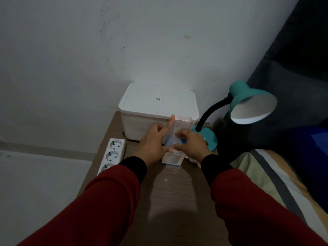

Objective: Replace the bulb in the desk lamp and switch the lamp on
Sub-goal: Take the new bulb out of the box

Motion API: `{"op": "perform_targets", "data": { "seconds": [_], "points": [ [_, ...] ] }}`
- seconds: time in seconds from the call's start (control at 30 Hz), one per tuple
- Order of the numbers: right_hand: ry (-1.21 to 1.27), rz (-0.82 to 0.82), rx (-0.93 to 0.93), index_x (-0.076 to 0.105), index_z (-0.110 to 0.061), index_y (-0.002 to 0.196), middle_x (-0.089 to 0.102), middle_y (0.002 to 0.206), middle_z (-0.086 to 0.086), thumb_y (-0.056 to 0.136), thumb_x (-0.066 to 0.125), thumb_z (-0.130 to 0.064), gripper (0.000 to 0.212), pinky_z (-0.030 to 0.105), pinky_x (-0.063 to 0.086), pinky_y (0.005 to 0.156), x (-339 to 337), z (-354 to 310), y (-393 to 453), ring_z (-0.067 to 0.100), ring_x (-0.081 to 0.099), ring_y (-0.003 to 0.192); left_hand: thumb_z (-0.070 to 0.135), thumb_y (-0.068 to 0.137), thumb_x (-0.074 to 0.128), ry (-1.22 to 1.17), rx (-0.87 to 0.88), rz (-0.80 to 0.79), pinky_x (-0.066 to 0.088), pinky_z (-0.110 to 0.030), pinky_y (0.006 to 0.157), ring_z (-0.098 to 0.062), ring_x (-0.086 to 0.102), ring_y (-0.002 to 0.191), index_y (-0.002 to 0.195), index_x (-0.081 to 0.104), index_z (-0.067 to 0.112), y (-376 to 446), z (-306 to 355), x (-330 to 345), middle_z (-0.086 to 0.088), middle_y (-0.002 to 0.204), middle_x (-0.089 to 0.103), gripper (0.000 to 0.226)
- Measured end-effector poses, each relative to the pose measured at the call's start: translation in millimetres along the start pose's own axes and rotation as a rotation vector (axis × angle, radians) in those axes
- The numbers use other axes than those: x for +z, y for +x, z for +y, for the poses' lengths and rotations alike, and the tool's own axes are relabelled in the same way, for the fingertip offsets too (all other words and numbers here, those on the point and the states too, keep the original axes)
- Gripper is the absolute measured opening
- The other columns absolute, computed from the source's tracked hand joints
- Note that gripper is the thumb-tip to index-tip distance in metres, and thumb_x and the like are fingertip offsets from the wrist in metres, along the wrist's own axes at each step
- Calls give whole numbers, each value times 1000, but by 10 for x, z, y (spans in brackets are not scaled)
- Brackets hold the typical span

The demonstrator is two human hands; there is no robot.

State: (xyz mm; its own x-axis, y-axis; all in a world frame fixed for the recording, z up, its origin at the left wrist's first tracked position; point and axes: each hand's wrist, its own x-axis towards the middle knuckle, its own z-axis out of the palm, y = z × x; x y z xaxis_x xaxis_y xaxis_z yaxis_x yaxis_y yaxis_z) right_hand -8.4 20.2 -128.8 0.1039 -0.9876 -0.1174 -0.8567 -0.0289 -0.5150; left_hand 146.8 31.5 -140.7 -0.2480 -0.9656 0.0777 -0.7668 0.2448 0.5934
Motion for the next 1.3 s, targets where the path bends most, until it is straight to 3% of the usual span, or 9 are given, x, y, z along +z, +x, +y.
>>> {"op": "perform_targets", "data": {
  "seconds": [0.23, 0.4, 0.53, 0.63, 0.7, 0.8, 0.93, 1.17, 1.3],
  "points": [
    [237, 149, -34, 49, -19, 132, 57, 124, 4, 76, 76, -28, 62, 31, 48, 94, -135, -34, -241, 14, 53, 110, 31, 76, 74, 30, -20, 35, 45, -40, 100, -19, 42, 118, 142, -11, 52, -24, 63, 20, -4, 128, 37, 109],
    [270, 167, -66, 46, -34, 135, 49, 124, 6, 78, 73, -31, 63, 43, 50, 97, -224, 24, -418, 21, 52, 112, 27, 76, 75, 40, -52, 83, 44, -40, 101, -21, 42, 120, 141, -10, 52, -76, 126, 37, -6, 133, 35, 110],
    [287, 174, -105, 38, -44, 139, 48, 136, 5, 80, 55, -44, 61, 45, 47, 102, -259, 57, -525, 20, 47, 123, 22, 74, 77, 62, -80, 127, 42, -42, 105, -23, 38, 129, 144, -5, 49, -101, 206, 33, -7, 141, 28, 111],
    [331, 223, -85, 45, -37, 138, 52, 129, -1, 90, 44, -35, 49, 41, 41, 106, -352, 49, -613, 14, 46, 120, 17, 70, 80, 68, -44, 152, 42, -43, 106, -24, 35, 133, 145, -2, 47, -108, 235, 29, -6, 146, 21, 115],
    [444, 273, -37, 52, -29, 132, 50, 125, 0, 96, 39, -24, 38, 42, 44, 101, -440, 44, -678, 14, 44, 111, 14, 70, 80, 95, -18, 158, 45, -41, 104, -24, 36, 132, 146, 1, 44, -120, 261, 21, -6, 146, 21, 113],
    [577, 375, 26, 55, -28, 112, 56, 113, 4, 95, 44, -32, 20, 46, 51, 90, -519, 56, -744, 21, 55, 102, 15, 79, 72, 80, -10, 183, 45, -37, 103, -25, 40, 127, 145, 22, 37, -178, 309, 28, -7, 146, 26, 86],
    [620, 460, 90, 45, -32, 100, 56, 106, 2, 93, 48, -39, 10, 51, 53, 90, -529, 114, -764, 26, 60, 101, 20, 90, 59, 78, 32, 210, 43, -34, 102, -23, 47, 122, 130, 55, 20, -280, 340, 69, -8, 139, 41, 40],
    [611, 444, 112, 43, -27, 106, 54, 107, 5, 95, 46, -38, 16, 51, 53, 90, -432, 171, -741, 26, 60, 102, 15, 89, 61, 13, 11, 243, 33, -15, 93, -18, 50, 116, 123, 62, 15, -302, 325, 156, -6, 126, 54, 33],
    [616, 445, 128, 43, -26, 106, 54, 108, 6, 95, 47, -36, 16, 51, 53, 90, -394, 166, -685, 26, 59, 102, 13, 88, 62, -29, -35, 255, 33, -14, 93, -16, 52, 115, 119, 65, 14, -249, 315, 198, -5, 124, 57, 32]
  ]
}}
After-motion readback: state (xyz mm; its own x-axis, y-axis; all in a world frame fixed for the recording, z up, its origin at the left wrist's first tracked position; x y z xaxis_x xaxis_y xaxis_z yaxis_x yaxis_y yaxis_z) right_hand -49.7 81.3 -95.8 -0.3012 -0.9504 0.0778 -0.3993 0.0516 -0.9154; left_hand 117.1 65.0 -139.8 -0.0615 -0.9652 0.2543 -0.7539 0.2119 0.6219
